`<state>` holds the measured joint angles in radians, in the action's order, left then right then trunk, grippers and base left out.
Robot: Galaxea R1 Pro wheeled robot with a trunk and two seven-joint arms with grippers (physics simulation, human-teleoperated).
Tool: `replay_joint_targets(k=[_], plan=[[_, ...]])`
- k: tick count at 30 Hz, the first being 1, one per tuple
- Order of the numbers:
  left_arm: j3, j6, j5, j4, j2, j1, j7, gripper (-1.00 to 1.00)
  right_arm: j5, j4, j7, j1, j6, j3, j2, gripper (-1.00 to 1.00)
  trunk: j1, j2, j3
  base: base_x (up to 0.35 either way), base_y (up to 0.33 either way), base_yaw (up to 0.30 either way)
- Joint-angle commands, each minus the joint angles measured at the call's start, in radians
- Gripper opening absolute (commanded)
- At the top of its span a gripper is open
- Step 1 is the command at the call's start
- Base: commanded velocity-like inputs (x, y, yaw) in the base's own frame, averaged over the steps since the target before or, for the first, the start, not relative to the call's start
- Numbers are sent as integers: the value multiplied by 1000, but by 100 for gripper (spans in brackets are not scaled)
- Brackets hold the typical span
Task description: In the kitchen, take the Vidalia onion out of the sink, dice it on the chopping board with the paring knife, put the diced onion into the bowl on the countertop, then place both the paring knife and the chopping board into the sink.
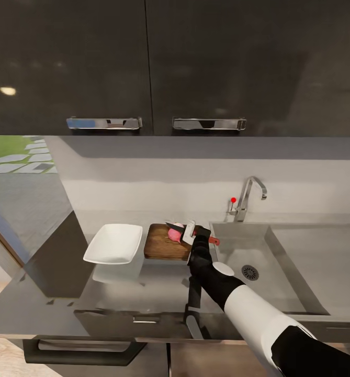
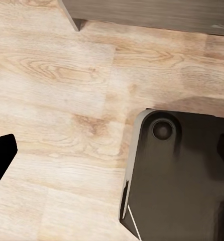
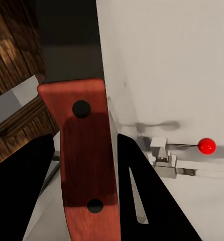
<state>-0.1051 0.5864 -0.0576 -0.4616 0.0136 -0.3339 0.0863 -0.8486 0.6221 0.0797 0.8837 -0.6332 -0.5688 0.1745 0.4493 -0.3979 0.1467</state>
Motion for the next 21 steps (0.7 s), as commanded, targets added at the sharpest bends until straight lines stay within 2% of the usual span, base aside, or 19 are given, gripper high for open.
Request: replay_joint_targets(k=[1, 21], plan=[[2, 1, -6, -2, 0, 0, 1, 100, 0, -1, 3, 1, -6, -5, 0, -100, 1, -2, 2, 0, 0, 0], [2, 1, -5, -2, 0, 0, 1, 100, 0, -1, 3, 1, -7, -5, 0, -100, 1, -2, 4, 0, 0, 0]])
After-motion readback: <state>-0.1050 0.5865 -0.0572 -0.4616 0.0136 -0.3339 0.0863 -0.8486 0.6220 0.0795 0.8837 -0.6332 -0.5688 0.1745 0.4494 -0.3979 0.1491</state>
